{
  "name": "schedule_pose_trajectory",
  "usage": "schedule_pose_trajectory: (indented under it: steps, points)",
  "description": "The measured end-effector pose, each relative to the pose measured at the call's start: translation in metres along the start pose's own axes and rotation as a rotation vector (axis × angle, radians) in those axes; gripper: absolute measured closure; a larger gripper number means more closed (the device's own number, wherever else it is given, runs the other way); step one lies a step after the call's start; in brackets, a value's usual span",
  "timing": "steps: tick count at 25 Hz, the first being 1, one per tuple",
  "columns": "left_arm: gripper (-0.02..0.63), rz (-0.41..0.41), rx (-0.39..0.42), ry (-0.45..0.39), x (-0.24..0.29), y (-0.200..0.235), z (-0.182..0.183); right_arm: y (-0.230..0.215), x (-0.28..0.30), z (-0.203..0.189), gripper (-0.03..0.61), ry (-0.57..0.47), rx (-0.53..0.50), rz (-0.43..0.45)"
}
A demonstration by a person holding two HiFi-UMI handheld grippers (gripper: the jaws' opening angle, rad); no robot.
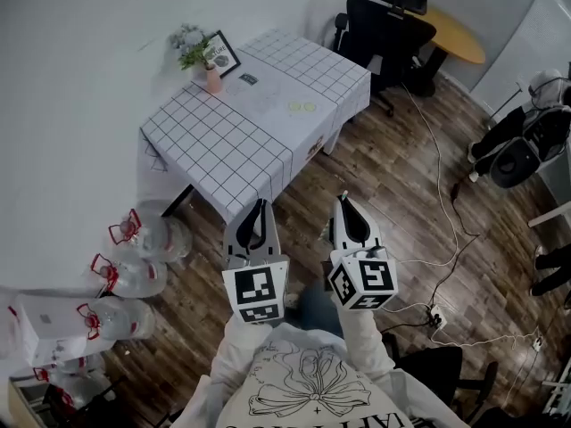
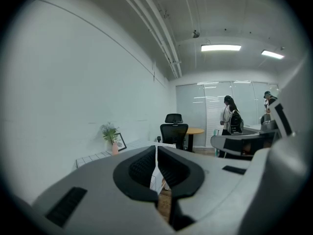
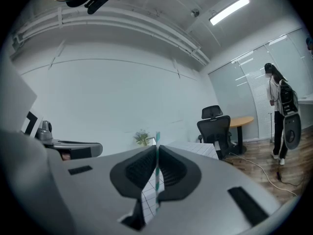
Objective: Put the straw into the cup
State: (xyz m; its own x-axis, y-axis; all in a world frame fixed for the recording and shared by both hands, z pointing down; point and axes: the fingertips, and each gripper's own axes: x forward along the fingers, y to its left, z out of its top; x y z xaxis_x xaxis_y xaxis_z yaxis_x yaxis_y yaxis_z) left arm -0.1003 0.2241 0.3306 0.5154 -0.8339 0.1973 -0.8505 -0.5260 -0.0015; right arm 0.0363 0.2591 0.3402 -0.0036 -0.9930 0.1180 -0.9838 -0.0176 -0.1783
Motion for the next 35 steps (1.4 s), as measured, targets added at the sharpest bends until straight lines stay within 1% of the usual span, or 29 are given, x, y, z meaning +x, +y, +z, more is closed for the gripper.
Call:
schedule_pose_trajectory:
  steps: [8,15,21,25,29,35]
  points:
    - [0.600,0.008,-0.015,0.037,0.040,0.009,-0.008,-0.014,0.039,-0.006,0.565,0.028,0.008,0.005]
    - [0.600,0.051,-0.017,0.052,0.102,0.020,-0.004,-0.042,0.106,0.002,0.565,0.038,0.007,0.044]
    - [0.600,0.106,-0.026,0.053,0.168,0.030,0.010,-0.064,0.176,0.018,0.565,0.038,-0.001,0.113]
    - [0.600,0.139,-0.033,0.047,0.216,0.033,0.025,-0.083,0.224,0.037,0.565,0.033,-0.013,0.161]
    - [0.600,0.168,-0.040,0.046,0.262,0.034,0.036,-0.105,0.268,0.049,0.565,0.029,-0.011,0.194]
    - [0.600,0.207,-0.053,0.053,0.316,0.038,0.044,-0.126,0.322,0.060,0.565,0.034,-0.004,0.243]
